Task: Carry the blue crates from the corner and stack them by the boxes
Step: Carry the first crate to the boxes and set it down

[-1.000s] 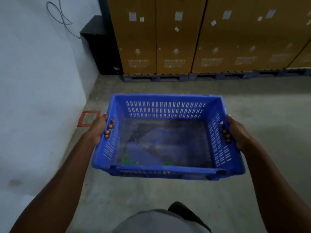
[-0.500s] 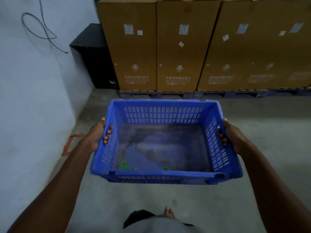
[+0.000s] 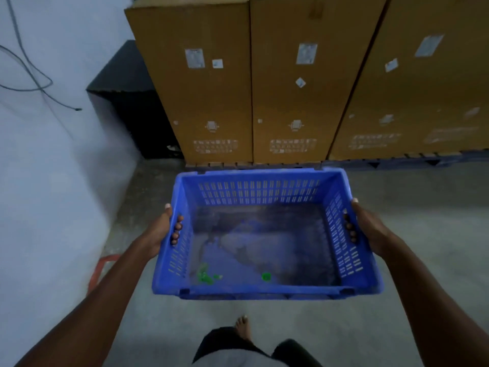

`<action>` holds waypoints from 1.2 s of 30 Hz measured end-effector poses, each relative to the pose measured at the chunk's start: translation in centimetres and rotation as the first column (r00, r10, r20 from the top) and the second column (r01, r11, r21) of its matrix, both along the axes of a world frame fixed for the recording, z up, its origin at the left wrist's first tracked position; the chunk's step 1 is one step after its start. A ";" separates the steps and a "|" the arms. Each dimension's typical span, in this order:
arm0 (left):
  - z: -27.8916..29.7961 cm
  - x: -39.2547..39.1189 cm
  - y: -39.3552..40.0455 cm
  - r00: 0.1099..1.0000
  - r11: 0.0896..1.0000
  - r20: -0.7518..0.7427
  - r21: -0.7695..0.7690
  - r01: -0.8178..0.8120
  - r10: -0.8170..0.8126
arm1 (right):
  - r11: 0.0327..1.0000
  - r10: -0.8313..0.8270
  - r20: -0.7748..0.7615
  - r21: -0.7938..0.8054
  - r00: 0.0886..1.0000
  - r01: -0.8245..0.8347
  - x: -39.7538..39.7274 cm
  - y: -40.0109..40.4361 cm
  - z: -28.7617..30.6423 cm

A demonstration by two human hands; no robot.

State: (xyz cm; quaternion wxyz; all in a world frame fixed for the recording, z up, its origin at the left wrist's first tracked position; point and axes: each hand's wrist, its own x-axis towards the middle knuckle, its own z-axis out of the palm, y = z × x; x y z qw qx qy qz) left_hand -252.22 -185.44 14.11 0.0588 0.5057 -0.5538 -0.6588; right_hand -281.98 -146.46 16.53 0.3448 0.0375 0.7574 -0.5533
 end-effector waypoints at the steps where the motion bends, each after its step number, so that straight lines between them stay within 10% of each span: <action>1: -0.4 -1.6 -1.6 1.000 1.000 0.019 0.000 0.002 -0.002 | 1.000 -0.003 0.017 0.011 1.000 0.002 -1.6 -1.5 -0.7; 16: -18.5 -24.4 -17.0 0.968 0.996 0.249 0.078 -0.052 0.031 | 0.984 -0.038 0.165 0.180 0.986 0.007 -25.5 -18.5 -21.5; 36: -72.9 -35.5 -27.6 0.902 0.982 0.431 0.167 -0.090 0.010 | 0.943 -0.082 0.266 0.333 0.961 -0.012 -38.0 -28.6 -76.9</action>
